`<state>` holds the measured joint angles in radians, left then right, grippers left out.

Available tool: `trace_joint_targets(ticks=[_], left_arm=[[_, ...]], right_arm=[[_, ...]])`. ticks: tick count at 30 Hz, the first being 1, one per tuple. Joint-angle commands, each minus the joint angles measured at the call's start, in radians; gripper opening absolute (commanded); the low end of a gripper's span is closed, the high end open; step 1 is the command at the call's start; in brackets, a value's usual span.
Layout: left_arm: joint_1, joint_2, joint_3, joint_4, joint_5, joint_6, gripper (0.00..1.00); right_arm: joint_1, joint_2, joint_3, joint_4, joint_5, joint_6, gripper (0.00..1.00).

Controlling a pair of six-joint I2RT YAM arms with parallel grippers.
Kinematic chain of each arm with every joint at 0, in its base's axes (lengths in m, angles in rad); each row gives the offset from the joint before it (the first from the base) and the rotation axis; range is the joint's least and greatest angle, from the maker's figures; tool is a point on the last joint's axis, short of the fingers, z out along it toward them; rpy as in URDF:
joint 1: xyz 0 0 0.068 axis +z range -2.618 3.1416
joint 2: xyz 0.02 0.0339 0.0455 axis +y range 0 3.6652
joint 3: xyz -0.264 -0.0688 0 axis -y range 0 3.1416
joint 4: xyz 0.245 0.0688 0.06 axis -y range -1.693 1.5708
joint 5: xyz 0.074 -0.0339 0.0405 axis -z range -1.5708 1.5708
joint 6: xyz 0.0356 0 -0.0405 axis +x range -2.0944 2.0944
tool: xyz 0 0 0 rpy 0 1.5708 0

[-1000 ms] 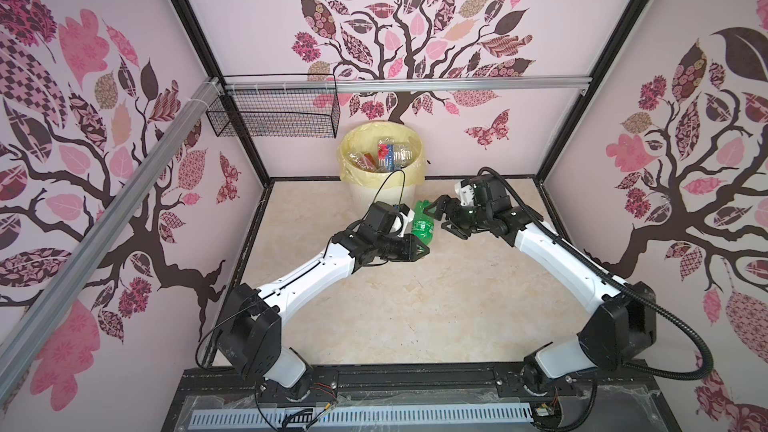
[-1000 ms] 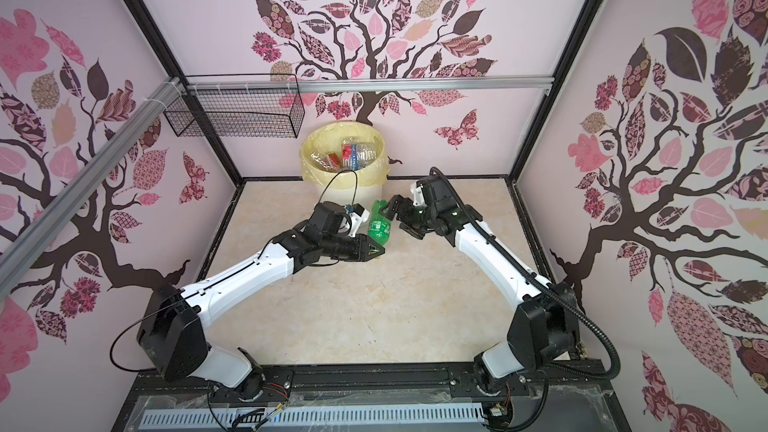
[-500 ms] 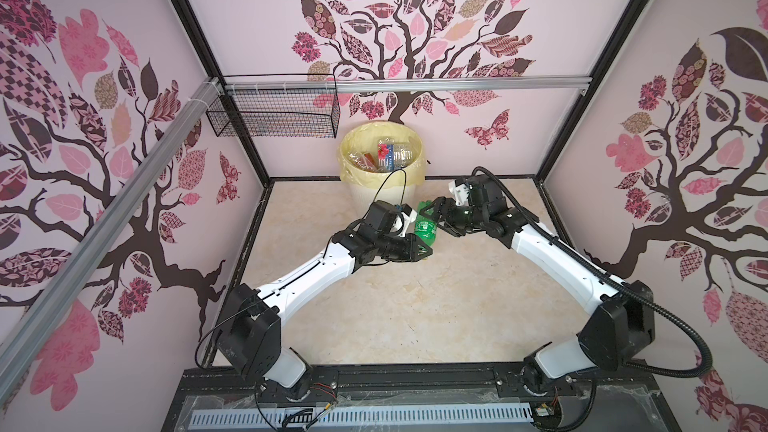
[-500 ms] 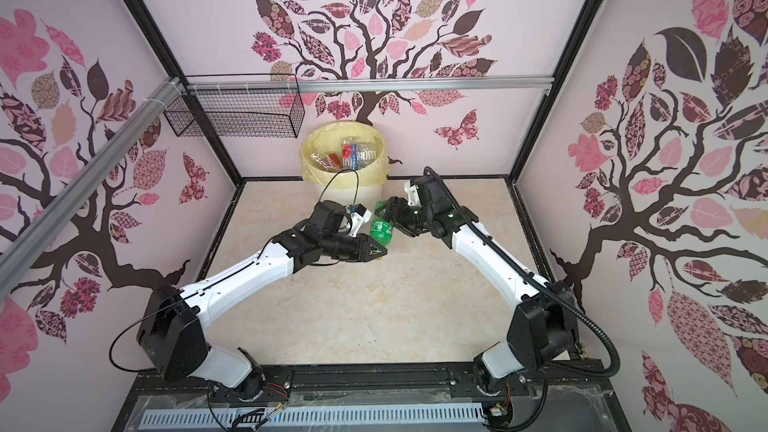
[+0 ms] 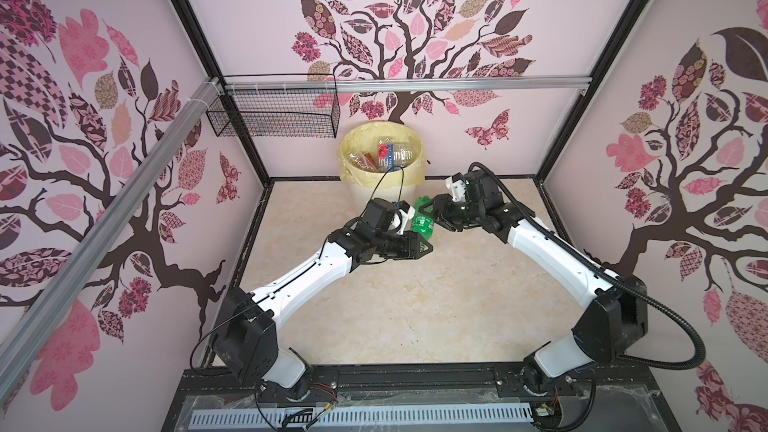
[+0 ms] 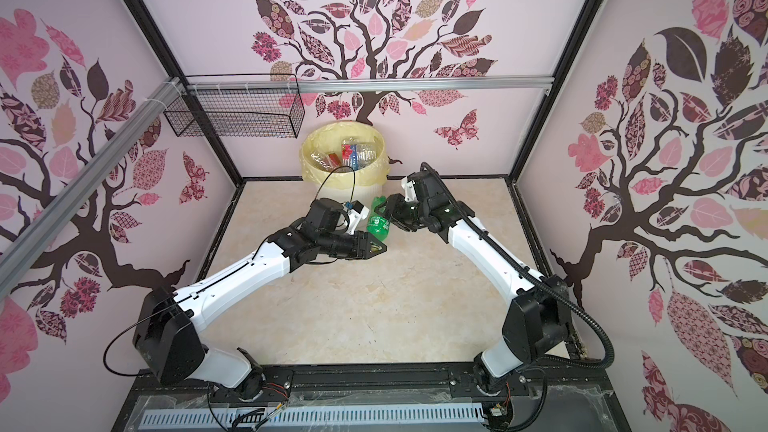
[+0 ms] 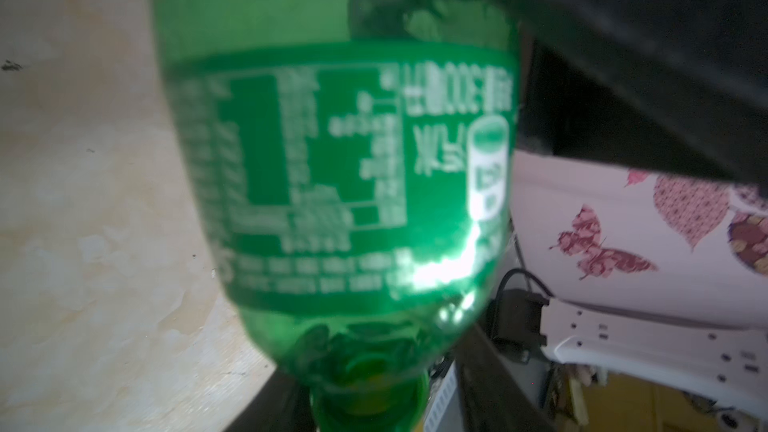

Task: Throw the plastic bottles in the bin
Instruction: 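Carry the green bottle over the bin with the right gripper and release it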

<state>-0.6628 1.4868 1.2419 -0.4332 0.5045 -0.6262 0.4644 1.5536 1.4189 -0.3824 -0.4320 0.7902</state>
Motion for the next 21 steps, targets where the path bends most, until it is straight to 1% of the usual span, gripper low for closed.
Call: trace_joint_targets(ticks=[1,5,7,8,10,12,13,15,16,18,21], left_arm=[[0.037,-0.063,0.093,-0.052,-0.041,0.026,0.71],[0.083,-0.102,0.209,-0.158,-0.177,0.028,0.86],[0.101,-0.120,0.280,-0.211,-0.252,0.025,0.97],[0.108,-0.128,0.307,-0.225,-0.276,0.027,0.97],[0.113,-0.137,0.384,-0.287,-0.375,0.038,0.97],[0.115,-0.146,0.437,-0.320,-0.445,0.037,0.97],[0.115,-0.157,0.450,-0.322,-0.476,0.029,0.97],[0.119,-0.183,0.456,-0.316,-0.523,0.005,0.97],[0.121,-0.198,0.454,-0.311,-0.548,-0.006,0.97],[0.124,-0.221,0.446,-0.304,-0.589,-0.024,0.97],[0.126,-0.234,0.440,-0.310,-0.609,-0.019,0.97]], right_arm=[[0.004,0.036,0.126,-0.027,0.044,-0.046,0.47],[0.004,0.112,0.323,-0.090,0.091,-0.098,0.47],[0.001,0.177,0.473,-0.142,0.118,-0.131,0.47],[0.001,0.209,0.549,-0.165,0.128,-0.145,0.47],[-0.007,0.290,0.738,-0.220,0.150,-0.169,0.47],[-0.017,0.374,0.938,-0.269,0.174,-0.182,0.47],[-0.024,0.421,1.050,-0.286,0.186,-0.184,0.47],[-0.047,0.497,1.218,-0.282,0.191,-0.162,0.47],[-0.064,0.526,1.271,-0.252,0.183,-0.139,0.46],[-0.083,0.535,1.273,-0.136,0.178,-0.105,0.47],[-0.088,0.493,1.132,0.088,0.217,-0.080,0.48]])
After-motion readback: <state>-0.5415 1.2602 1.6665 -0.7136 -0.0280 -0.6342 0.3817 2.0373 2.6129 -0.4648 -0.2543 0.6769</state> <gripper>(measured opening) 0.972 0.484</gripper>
